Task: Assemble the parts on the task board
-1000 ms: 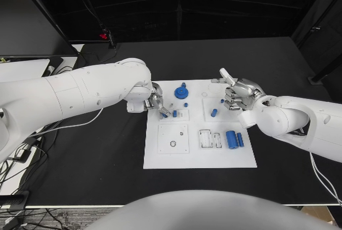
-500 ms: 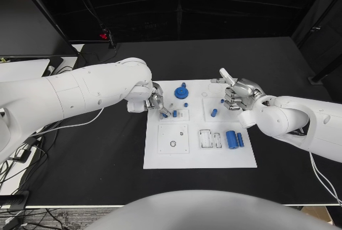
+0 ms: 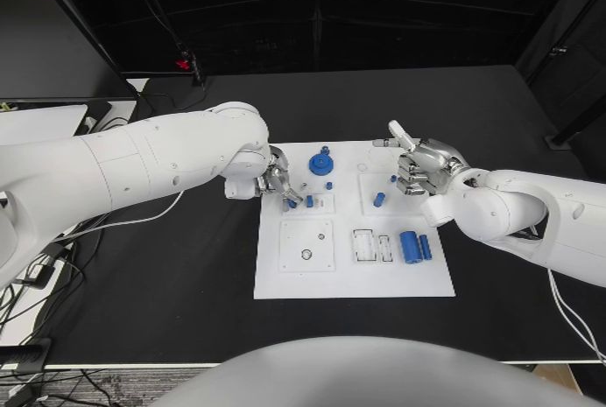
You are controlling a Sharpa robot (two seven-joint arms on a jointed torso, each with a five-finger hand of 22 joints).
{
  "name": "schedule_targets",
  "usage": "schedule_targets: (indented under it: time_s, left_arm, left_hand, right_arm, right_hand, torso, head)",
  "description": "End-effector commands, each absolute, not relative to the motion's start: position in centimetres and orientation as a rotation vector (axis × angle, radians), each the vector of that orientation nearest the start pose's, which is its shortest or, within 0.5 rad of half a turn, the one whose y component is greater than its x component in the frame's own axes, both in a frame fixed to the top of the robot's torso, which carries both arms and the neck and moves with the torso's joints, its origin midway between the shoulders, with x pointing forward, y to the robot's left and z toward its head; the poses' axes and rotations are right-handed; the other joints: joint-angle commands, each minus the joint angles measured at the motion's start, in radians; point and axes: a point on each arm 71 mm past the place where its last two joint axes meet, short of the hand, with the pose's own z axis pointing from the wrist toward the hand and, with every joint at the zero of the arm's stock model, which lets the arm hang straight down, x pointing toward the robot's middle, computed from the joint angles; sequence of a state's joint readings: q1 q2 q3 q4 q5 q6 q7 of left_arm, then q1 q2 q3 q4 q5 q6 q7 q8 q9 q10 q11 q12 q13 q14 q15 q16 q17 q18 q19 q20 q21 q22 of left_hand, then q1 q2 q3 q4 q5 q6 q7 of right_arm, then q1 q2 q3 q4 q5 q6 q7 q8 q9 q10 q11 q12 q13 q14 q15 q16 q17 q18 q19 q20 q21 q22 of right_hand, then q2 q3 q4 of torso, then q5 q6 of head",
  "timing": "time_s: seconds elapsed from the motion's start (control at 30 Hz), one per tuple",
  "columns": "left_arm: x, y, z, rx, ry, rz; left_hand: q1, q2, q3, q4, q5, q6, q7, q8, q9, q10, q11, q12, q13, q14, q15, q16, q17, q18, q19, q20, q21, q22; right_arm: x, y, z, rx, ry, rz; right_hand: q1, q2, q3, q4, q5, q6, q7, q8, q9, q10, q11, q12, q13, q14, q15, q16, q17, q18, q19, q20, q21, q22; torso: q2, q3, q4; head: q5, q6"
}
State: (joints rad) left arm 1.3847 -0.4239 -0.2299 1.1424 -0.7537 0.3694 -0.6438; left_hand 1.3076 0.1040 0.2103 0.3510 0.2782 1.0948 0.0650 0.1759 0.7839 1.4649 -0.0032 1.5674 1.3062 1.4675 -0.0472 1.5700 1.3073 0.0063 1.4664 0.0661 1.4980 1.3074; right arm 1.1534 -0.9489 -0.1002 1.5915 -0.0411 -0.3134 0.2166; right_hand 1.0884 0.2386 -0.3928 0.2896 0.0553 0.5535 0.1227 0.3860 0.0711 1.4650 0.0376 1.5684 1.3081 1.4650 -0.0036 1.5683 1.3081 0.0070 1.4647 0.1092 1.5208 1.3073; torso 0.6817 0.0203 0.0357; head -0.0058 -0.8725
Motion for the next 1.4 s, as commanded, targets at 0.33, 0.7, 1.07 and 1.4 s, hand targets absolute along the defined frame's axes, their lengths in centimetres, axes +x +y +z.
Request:
schedule_targets:
  time_s: [0.33, 0.7, 1.07, 1.4]
  left_arm:
    - [52.38, 12.28, -23.04, -0.126, 2.658, -0.232]
    - [52.35, 12.52, -23.05, -0.128, 2.659, -0.235]
    - [52.27, 12.79, -23.03, -0.135, 2.652, -0.252]
    - [52.18, 12.97, -22.86, -0.159, 2.61, -0.328]
  left_hand:
    - [-0.128, -0.035, -0.03, -0.058, 0.012, -0.096, 0.015, 0.008, -0.03, 0.106, 0.026, 0.003, 0.265, 0.103, 0.026, 0.001, 0.263, 0.021, 0.013, 0.028, -0.008, 0.227]
    - [-0.225, -0.055, -0.119, -0.057, 0.013, -0.109, 0.019, 0.04, -0.047, 0.106, 0.029, 0.003, 0.265, 0.103, 0.03, 0.001, 0.263, 0.022, 0.011, 0.032, -0.01, 0.226]
    - [-0.25, -0.059, -0.146, -0.058, 0.011, -0.113, 0.019, 0.049, -0.052, 0.106, 0.029, 0.003, 0.265, 0.103, 0.031, 0.001, 0.263, 0.022, 0.009, 0.033, -0.012, 0.225]
    - [-0.253, -0.057, -0.151, -0.057, 0.014, -0.114, 0.019, 0.052, -0.053, 0.106, 0.029, 0.003, 0.265, 0.103, 0.03, 0.001, 0.263, 0.022, 0.009, 0.033, -0.011, 0.225]
  right_arm:
    - [45.53, -23.95, -22.67, 1.24, 1.655, 1.355]
    - [45.56, -23.98, -22.69, 1.24, 1.656, 1.353]
    - [45.58, -24.07, -22.72, 1.242, 1.655, 1.35]
    - [45.58, -24.13, -22.76, 1.244, 1.656, 1.345]
  right_hand:
    - [-0.001, 0.009, -0.004, 0.0, 0.002, -0.007, 0.0, 0.007, 0.001, 0.106, 0.006, 0.002, 0.263, 0.106, 0.003, 0.002, 0.263, 0.014, 0.035, 0.004, -0.001, 0.236]
    - [-0.001, 0.009, -0.004, 0.0, 0.002, -0.007, 0.0, 0.007, 0.001, 0.106, 0.006, 0.002, 0.263, 0.106, 0.003, 0.002, 0.263, 0.014, 0.035, 0.004, -0.001, 0.236]
    - [-0.001, 0.01, -0.003, 0.0, 0.002, -0.007, 0.001, 0.008, 0.001, 0.106, 0.006, 0.002, 0.263, 0.106, 0.004, 0.002, 0.263, 0.014, 0.035, 0.004, -0.001, 0.236]
    - [0.0, 0.01, -0.003, 0.0, 0.002, -0.007, 0.001, 0.009, 0.001, 0.106, 0.007, 0.002, 0.263, 0.106, 0.004, 0.002, 0.263, 0.014, 0.034, 0.004, -0.002, 0.236]
  torso:
    - [0.0, -0.0001, 0.0006]
    - [0.0, 0.0, 0.0009]
    - [0.0, -0.0002, 0.0007]
    - [0.0, -0.0003, -0.0005]
  head:
    - [-0.001, 0.0]
    - [0.0, 0.0]
    - [-0.001, 0.0]
    - [-0.002, 0.0]
